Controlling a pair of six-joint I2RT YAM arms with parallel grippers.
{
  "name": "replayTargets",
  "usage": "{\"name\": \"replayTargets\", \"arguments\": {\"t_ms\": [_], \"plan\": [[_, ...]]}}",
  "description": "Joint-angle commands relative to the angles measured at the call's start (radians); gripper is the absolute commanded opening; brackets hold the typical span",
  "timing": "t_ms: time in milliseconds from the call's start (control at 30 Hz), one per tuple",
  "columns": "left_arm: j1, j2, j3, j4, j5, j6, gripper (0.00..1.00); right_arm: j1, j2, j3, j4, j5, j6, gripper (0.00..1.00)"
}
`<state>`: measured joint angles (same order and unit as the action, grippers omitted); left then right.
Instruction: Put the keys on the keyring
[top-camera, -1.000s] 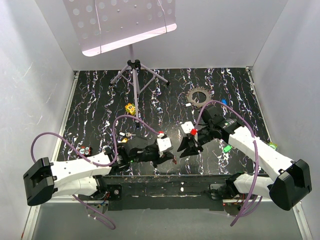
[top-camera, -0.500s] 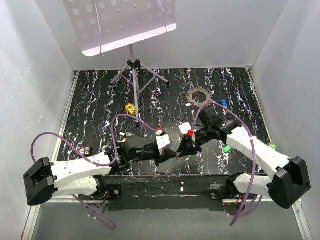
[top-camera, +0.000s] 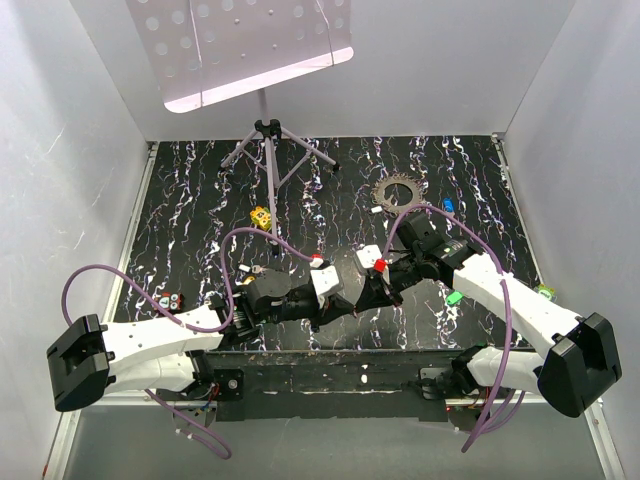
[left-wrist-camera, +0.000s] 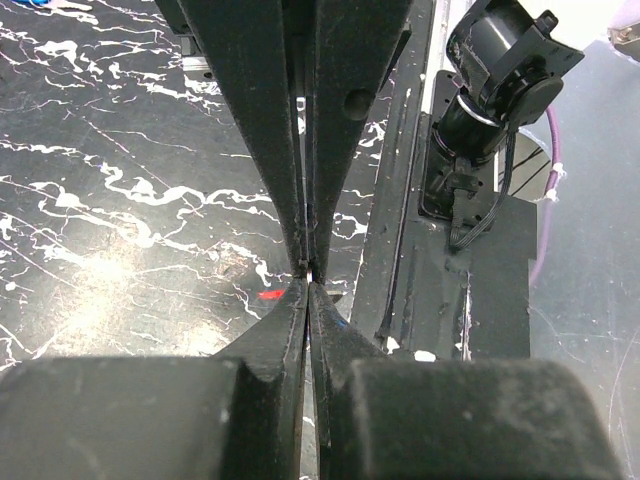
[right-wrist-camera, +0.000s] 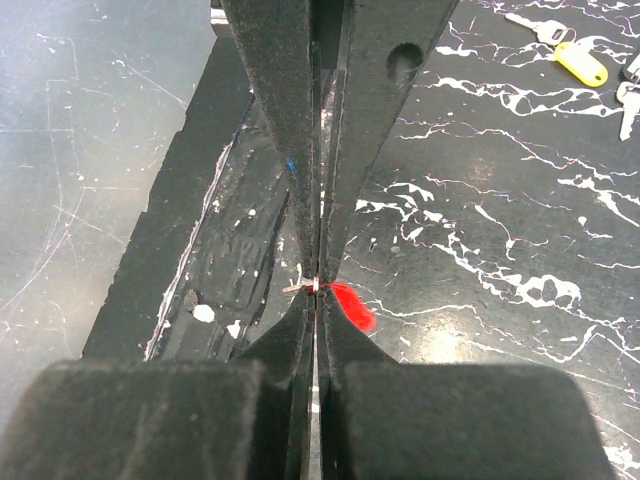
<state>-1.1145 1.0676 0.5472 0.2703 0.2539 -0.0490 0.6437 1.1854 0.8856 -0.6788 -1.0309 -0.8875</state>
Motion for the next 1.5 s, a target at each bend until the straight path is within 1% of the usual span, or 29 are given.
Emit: {"name": "replayTargets", "arguments": {"t_ms": [0,67,100,167,200,267,300,400,500,567,633,767,800,967,1067,1200,1233,1300,1467], "plan": [[0.001,-0.026,-0.021,0.029,-0.028,-0.021,0.0,0.008,-0.004,0.019,-0.014,-0.028,-0.005,0.01],[0.002,-0.038,-0.033,0.04,-0.033,-0.035,0.0,0.008,-0.006,0.021,-0.024,-0.031,-0.017,0.01],[0.002,-0.05,-0.042,0.044,-0.045,-0.046,0.03,0.008,-0.006,0.023,-0.027,-0.032,-0.022,0.01],[0.002,-0.07,-0.059,0.05,-0.067,-0.067,0.23,0.008,-0.006,0.024,-0.033,-0.04,-0.027,0.01],[0.002,-0.089,-0.069,0.053,-0.07,-0.08,0.35,0.008,-0.006,0.024,-0.034,-0.04,-0.031,0.01],[0.002,-0.125,-0.088,0.043,-0.068,-0.091,0.56,0.008,-0.006,0.024,-0.038,-0.04,-0.037,0.01],[0.002,-0.147,-0.095,0.024,-0.073,-0.089,0.69,0.008,-0.006,0.023,-0.038,-0.041,-0.039,0.01],[0.002,-0.224,-0.133,-0.009,-0.091,-0.08,0.77,0.008,-0.007,0.018,-0.048,-0.05,-0.065,0.01],[0.002,-0.271,-0.167,0.0,-0.097,-0.072,0.76,0.008,-0.018,-0.005,-0.05,-0.072,-0.117,0.01],[0.002,-0.276,-0.176,0.021,-0.087,-0.074,0.73,0.008,-0.026,-0.02,-0.051,-0.099,-0.154,0.01],[0.002,-0.256,-0.179,0.05,-0.068,-0.074,0.7,0.008,-0.024,-0.03,-0.073,-0.132,-0.212,0.01],[0.002,-0.196,-0.158,0.06,-0.018,-0.071,0.64,0.008,-0.02,-0.053,-0.148,-0.178,-0.394,0.01],[0.002,-0.187,-0.155,0.063,-0.015,-0.069,0.6,0.008,-0.017,-0.054,-0.159,-0.181,-0.422,0.01],[0.002,-0.185,-0.173,0.101,-0.021,-0.063,0.53,-0.007,-0.009,-0.048,-0.226,-0.218,-0.536,0.01],[0.002,-0.195,-0.179,0.116,-0.021,-0.057,0.49,-0.029,-0.009,-0.04,-0.307,-0.25,-0.665,0.01],[0.002,-0.201,-0.193,0.132,-0.01,-0.048,0.46,-0.064,-0.01,-0.048,-0.45,-0.279,-0.937,0.01],[0.004,-0.201,-0.197,0.136,-0.007,-0.049,0.46,-0.07,-0.009,-0.056,-0.461,-0.275,-0.974,0.01],[0.002,-0.198,-0.205,0.15,-0.007,-0.046,0.46,-0.079,-0.006,-0.065,-0.47,-0.267,-1.008,0.01],[0.002,-0.182,-0.202,0.176,0.01,-0.046,0.45,-0.088,0.003,-0.066,-0.473,-0.255,-1.021,0.01]]}}
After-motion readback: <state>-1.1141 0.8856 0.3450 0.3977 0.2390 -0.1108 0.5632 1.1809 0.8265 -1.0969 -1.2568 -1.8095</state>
